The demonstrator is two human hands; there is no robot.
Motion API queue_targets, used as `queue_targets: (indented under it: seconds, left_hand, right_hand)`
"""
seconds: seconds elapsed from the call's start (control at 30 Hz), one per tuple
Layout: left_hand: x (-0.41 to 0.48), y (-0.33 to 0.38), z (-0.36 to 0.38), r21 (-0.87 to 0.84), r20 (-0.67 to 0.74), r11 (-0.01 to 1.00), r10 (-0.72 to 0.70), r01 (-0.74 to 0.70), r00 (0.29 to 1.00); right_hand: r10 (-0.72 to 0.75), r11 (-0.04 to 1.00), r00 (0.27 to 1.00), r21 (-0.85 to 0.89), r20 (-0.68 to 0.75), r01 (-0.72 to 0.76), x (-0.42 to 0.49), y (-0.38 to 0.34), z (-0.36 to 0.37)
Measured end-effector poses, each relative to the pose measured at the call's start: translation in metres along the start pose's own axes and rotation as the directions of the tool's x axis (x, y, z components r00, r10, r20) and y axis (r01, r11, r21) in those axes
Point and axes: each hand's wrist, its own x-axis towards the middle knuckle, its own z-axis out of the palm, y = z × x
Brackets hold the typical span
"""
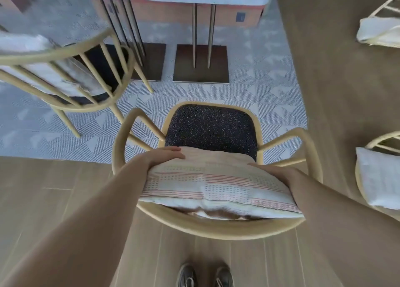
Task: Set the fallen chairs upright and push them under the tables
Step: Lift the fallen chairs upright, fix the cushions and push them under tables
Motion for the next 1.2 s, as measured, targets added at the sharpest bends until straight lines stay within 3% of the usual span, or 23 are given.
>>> queue_targets:
  seconds: [0.1,0.2,0.3,0.37,0.43,0.5,0.57,0.6,0.7,0.8,0.93,1.2]
  left_hand:
    - [0.006,0.003,-0.001,0.049,0.039,0.998,-0.036,0.034,0.999]
    - [-0.003,0.006,0.0,0.06,-0.055,0.998,0.016,-0.013,0.998]
    - [-0.03,0.02,0.005,0.014,-0.278,0.979,0.2,-0.204,0.939]
    - [-0.056,0.025,0.015,0.057,-0.385,0.921,0.376,-0.385,0.843]
    - [-0.089,0.027,0.032,0.125,-0.426,0.825,0.546,-0.551,0.721]
    - [-0.122,0.018,0.051,0.246,-0.434,0.727,0.674,-0.641,0.597]
    - [-0.15,0.0,0.066,0.395,-0.395,0.626,0.776,-0.673,0.491]
    - [-0.159,-0.008,0.074,0.449,-0.334,0.589,0.808,-0.672,0.486]
    - [-0.166,-0.016,0.099,0.72,-0.122,0.487,0.79,-0.494,0.601]
    - [-0.154,-0.004,0.115,0.864,-0.098,0.406,0.714,-0.296,0.693]
    - [-0.143,0.002,0.111,0.91,-0.044,0.347,0.621,-0.225,0.782]
    - [-0.107,0.046,0.086,0.902,-0.082,0.382,0.609,-0.201,0.789]
  right_hand:
    - [0.046,0.999,0.996,-0.001,0.074,-0.046,0.007,-0.004,-0.003]
    - [-0.002,1.0,0.998,-0.01,0.058,0.003,-0.002,-0.004,-0.002]
    - [-0.104,0.985,0.995,-0.137,0.011,0.105,-0.018,-0.008,0.001]
    - [-0.335,0.889,0.941,-0.352,-0.059,0.294,-0.033,-0.002,0.004]
    - [-0.622,0.71,0.782,-0.447,-0.035,0.544,-0.061,0.016,0.015]
    - [-0.848,0.472,0.526,-0.542,-0.064,0.695,-0.097,0.042,0.034]
    - [-0.947,0.258,0.316,-0.713,-0.055,0.652,-0.123,0.069,0.06]
    - [-0.954,0.212,0.298,-0.764,-0.027,0.609,-0.129,0.078,0.072]
    - [-0.872,0.149,0.484,-0.899,0.077,0.412,-0.125,0.084,0.099]
    - [-0.821,0.077,0.56,-0.951,0.111,0.301,-0.109,0.071,0.106]
    - [-0.809,-0.024,0.543,-0.936,0.225,0.352,-0.095,0.058,0.103]
    - [-0.805,-0.071,0.547,-0.952,0.231,0.296,-0.076,0.009,0.062]
